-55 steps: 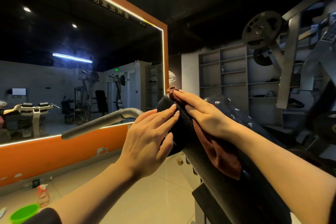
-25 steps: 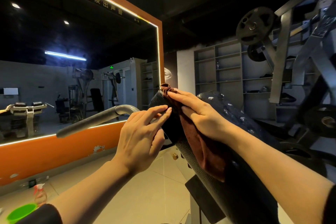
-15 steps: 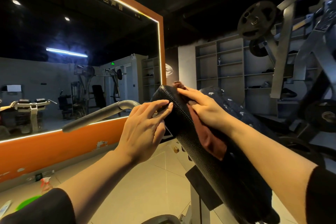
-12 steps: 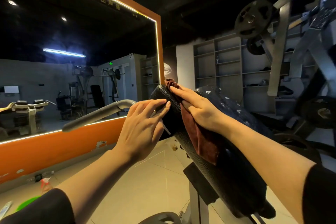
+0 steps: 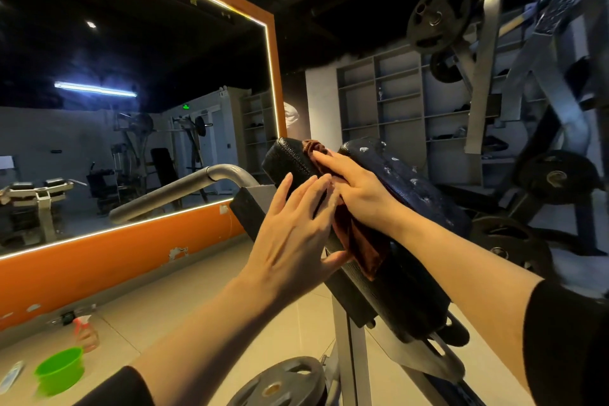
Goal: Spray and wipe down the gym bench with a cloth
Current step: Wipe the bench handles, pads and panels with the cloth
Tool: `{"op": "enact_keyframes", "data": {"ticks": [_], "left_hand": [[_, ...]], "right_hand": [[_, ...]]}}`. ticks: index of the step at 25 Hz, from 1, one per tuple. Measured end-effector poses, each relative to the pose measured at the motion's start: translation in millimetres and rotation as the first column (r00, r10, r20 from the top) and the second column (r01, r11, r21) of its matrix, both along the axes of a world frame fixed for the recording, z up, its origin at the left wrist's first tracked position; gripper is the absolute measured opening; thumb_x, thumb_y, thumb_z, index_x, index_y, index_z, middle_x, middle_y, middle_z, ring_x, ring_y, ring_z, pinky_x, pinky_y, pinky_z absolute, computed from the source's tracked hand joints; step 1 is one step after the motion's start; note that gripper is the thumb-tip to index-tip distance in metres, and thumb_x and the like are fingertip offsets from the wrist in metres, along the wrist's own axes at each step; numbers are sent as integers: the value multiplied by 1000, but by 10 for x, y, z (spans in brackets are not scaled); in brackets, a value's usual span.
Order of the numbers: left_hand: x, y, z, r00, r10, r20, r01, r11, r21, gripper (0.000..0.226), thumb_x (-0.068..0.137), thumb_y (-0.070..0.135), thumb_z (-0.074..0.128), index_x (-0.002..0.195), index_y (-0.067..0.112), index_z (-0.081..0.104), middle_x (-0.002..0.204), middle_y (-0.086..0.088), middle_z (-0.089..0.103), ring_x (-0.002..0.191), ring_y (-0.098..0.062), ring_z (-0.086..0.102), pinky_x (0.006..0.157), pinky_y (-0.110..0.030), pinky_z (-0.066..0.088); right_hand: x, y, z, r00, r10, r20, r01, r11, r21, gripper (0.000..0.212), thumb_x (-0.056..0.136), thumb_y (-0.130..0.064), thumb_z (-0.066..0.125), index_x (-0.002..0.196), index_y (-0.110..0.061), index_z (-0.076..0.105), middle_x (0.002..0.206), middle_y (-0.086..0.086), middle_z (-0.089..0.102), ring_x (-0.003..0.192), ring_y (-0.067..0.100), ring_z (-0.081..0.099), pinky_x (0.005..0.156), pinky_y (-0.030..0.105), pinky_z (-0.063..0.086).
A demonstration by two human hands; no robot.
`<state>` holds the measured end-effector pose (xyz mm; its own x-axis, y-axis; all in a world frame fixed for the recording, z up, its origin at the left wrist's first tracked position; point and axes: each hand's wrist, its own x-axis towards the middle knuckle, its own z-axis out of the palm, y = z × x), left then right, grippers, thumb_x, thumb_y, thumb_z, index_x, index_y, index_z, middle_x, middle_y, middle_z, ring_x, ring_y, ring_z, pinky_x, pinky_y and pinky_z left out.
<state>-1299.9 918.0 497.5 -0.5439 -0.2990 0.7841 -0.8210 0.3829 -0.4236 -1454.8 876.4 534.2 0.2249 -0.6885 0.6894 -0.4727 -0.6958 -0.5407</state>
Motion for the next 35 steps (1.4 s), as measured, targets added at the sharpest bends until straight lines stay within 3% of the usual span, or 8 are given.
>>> {"op": "enact_keyframes", "data": {"ticks": [6,9,17,20,24,28,32,35], "left_hand": [[-92,75,-304,999,35,-18,-35,999,24,93,57,58,83,129,5,58,134,-18,56,124,-34,53,107,-55,23],[-170,96,-423,999,11,-45,-9,999,51,94,55,53,86,130,4,57,132,-17,57,123,-34,54,107,-53,25],[-309,69,-607,986,-62,-153,77,992,96,98,61,46,85,138,-2,46,141,-22,47,131,-38,44,110,-53,31],[-315,56,-673,982,-82,-171,99,990,95,96,65,44,83,140,0,43,146,-21,42,136,-36,38,111,-52,30],[-384,80,-749,981,-70,-179,97,984,147,104,69,55,76,147,2,32,155,-17,28,143,-33,22,111,-56,25],[-420,54,-803,978,-55,-203,102,969,227,108,73,70,55,151,4,21,159,-13,16,147,-29,10,114,-56,14],[-414,17,-852,978,-49,-203,99,965,245,105,75,74,34,153,8,10,161,-11,6,149,-22,-3,114,-55,5],[-417,18,-884,971,-95,-217,150,956,251,102,77,71,36,152,10,6,160,-12,2,148,-18,-11,115,-53,2]], "right_hand": [[-636,34,-506,970,-229,-78,240,945,223,49,103,-6,34,149,-22,32,157,0,26,144,16,24,112,24,17],[-821,289,-776,948,-317,32,284,888,360,48,104,-6,31,150,-21,31,158,2,25,143,20,26,114,30,21],[-352,458,-530,997,-65,-35,68,994,85,49,103,-7,35,149,-24,32,157,-10,23,143,3,16,113,17,14],[-572,462,-686,996,-83,-18,85,983,164,48,104,-9,32,148,-27,32,155,-12,24,138,-3,17,105,6,13],[-847,533,-953,965,-234,121,175,913,367,46,106,-12,28,149,-28,32,158,-6,22,143,14,23,110,22,19],[-698,713,-960,976,-113,185,61,962,266,47,104,-7,33,146,-28,39,153,-12,30,138,5,28,110,22,23],[-571,684,-852,1000,-16,-13,18,994,107,48,103,-10,34,148,-25,33,155,-9,29,142,4,23,115,24,21],[-801,537,-930,992,-94,81,70,964,258,47,104,-12,32,149,-29,33,157,-9,24,143,9,21,113,24,18]]}}
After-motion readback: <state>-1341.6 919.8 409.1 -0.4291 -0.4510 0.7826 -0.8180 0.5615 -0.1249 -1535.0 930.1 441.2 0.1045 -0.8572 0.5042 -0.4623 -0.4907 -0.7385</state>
